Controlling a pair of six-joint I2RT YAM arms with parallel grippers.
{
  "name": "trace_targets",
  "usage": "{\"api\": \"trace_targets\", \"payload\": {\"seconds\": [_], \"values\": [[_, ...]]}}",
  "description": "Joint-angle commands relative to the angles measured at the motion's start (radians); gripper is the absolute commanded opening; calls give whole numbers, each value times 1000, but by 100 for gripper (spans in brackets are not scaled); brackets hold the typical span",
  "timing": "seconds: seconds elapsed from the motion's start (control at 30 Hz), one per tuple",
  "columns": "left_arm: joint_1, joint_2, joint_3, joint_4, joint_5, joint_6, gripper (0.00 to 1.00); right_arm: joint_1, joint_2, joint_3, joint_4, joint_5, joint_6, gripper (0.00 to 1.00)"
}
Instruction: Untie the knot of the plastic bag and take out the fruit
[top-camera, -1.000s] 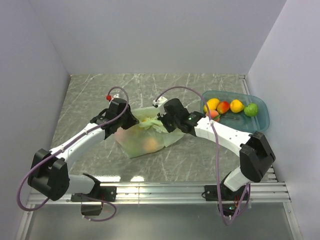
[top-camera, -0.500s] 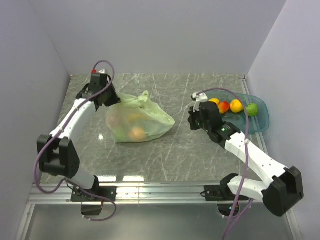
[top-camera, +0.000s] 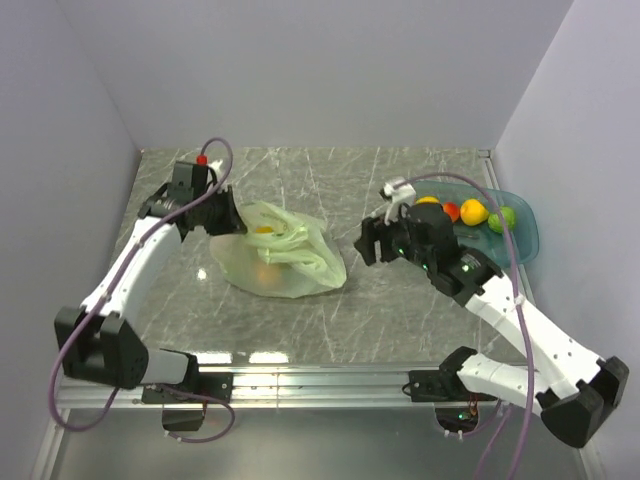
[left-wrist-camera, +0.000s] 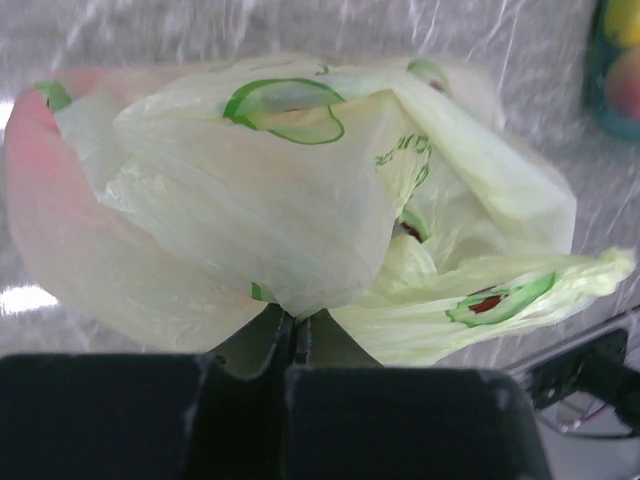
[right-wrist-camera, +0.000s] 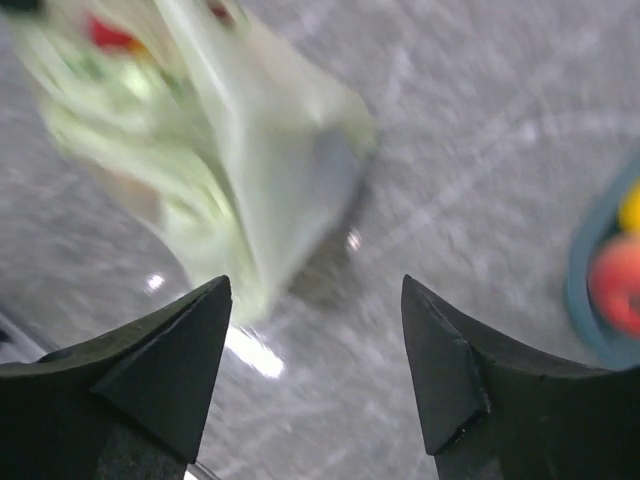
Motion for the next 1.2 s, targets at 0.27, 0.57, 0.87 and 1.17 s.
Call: {"api": "trace_targets", "payload": {"seconds": [0.27,0.57,0.87,1.17], "values": [[-4,-255,-181,-79,-33,3,1,129,473,351,115,-127,-35,75],[-2,-277,-250,-39,-13,-9,1,129,703,359,166,-94,-38,15],[-4,-268,-252,-47,-42,26,1,-251,576,259,146,-65,266,0],[-4,-275,-167,63,-108,9,47,-130,423,181,129,-96,228,41]]}}
